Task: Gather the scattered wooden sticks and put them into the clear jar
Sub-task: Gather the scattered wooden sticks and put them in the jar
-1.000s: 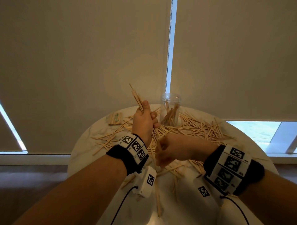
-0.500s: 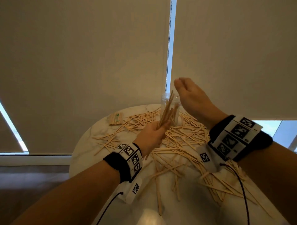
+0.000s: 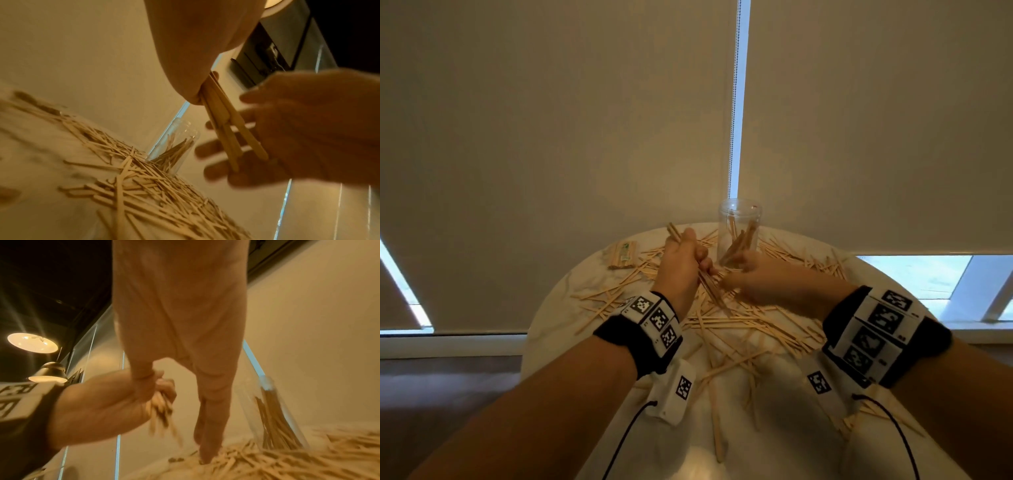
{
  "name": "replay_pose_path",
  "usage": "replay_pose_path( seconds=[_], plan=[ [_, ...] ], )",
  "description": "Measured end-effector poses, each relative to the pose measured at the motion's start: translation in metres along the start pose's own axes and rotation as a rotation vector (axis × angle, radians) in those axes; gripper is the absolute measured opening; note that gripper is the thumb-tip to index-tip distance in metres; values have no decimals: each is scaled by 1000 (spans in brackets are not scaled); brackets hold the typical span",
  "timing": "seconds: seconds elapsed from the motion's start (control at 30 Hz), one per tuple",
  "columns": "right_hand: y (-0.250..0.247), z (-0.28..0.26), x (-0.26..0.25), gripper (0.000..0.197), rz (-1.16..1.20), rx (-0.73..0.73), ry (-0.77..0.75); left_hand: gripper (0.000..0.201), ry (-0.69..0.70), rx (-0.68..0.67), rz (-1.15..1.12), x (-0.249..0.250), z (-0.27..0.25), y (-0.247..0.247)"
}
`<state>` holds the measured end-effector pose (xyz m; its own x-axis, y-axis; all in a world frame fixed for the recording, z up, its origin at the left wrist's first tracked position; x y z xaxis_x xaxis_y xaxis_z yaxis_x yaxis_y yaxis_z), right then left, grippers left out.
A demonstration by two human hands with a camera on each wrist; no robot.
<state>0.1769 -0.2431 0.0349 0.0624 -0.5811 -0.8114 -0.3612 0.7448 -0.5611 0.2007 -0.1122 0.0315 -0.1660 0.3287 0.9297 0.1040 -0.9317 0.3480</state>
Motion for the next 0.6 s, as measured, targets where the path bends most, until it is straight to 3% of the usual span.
replay_pose_path(
  seconds=[0.1, 0.17, 0.23, 0.37, 0.53, 0.6],
  plan=[
    [27, -7, 10, 47, 121, -140, 16, 20, -50, 77, -178, -7, 0, -2],
    [28, -3, 2, 25, 122, -72, -97, 25, -84, 61, -143, -14, -7, 6],
    [21, 1, -5, 4, -26, 48, -161, 33, -118, 3, -89, -19, -14, 15],
    [12, 3, -14, 25, -371, 189, -282, 42, -123, -122, 22, -13, -17, 27],
    [-4, 3, 0, 35, -547, 214, -166, 32, -121, 66, -41, 8, 5, -11],
    [-1, 3, 1, 30, -601, 190, -150, 31, -178, -1, -19, 8, 5, -7]
  ],
)
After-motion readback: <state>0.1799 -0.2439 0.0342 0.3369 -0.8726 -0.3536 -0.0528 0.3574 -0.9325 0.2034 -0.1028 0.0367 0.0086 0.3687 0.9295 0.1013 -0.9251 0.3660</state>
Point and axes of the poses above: each hand's wrist, its own z-axis towards the middle knuckle, its own y-axis out of the palm, x = y × z, the point moved 9 cm from there along z, towards the middle knuckle, and after that the axes turned 3 degrees about z, right-handed, at the moved point
